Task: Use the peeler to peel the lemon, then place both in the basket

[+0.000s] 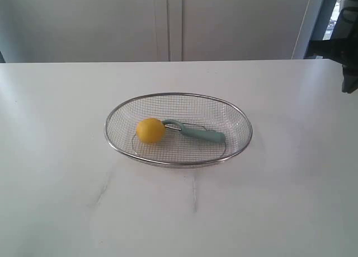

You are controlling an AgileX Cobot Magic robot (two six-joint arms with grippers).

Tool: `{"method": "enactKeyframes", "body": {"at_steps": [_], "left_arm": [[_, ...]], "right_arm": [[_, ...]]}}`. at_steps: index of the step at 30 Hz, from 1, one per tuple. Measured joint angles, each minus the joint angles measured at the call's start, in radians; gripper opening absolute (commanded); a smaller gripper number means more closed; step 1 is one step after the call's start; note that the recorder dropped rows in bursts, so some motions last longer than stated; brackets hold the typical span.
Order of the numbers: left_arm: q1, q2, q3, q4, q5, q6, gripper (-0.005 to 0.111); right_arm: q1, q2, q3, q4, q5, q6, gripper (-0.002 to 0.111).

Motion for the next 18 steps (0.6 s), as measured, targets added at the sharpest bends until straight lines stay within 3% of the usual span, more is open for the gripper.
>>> {"method": "enactKeyframes", "body": {"at_steps": [18], "left_arm": [[0.011, 0.0, 0.0, 0.0, 0.0, 0.0, 0.0]], "right_arm": [[0.0, 0.0, 0.0, 0.0, 0.0, 0.0, 0.0]]}}
